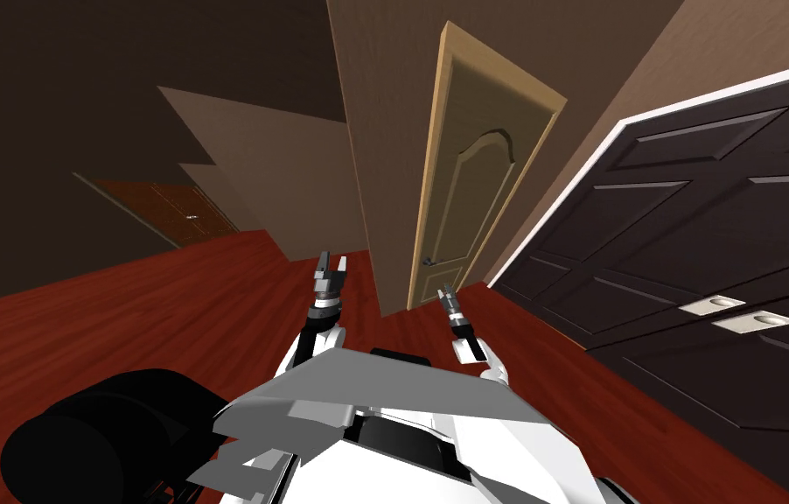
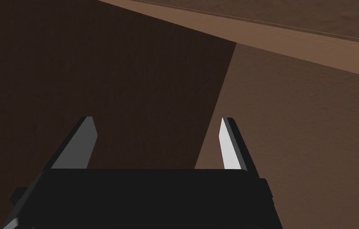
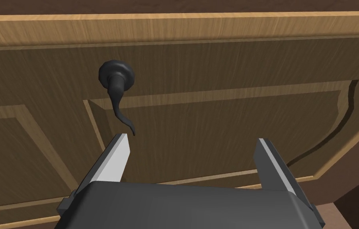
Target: Pull the door open
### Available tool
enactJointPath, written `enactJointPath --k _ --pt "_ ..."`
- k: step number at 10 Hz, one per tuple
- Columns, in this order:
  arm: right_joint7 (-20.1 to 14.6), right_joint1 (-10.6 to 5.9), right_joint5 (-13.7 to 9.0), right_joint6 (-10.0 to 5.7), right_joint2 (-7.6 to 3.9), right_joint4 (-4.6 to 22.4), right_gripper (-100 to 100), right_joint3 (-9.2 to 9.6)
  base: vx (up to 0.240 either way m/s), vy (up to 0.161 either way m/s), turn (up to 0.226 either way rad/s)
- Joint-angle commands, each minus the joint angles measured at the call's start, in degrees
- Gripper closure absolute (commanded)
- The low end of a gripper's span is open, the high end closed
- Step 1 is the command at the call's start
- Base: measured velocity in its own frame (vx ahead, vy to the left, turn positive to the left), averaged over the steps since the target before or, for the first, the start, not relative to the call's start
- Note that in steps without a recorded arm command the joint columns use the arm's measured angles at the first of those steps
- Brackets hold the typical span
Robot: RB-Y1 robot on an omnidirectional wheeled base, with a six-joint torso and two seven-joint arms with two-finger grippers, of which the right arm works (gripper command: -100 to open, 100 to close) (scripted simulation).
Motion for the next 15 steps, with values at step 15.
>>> enactJointPath --k 15 --pt "-3.0 -8.13 0.4 -2.91 -4.84 20.1 -100 2.32 0.069 -0.081 0.109"
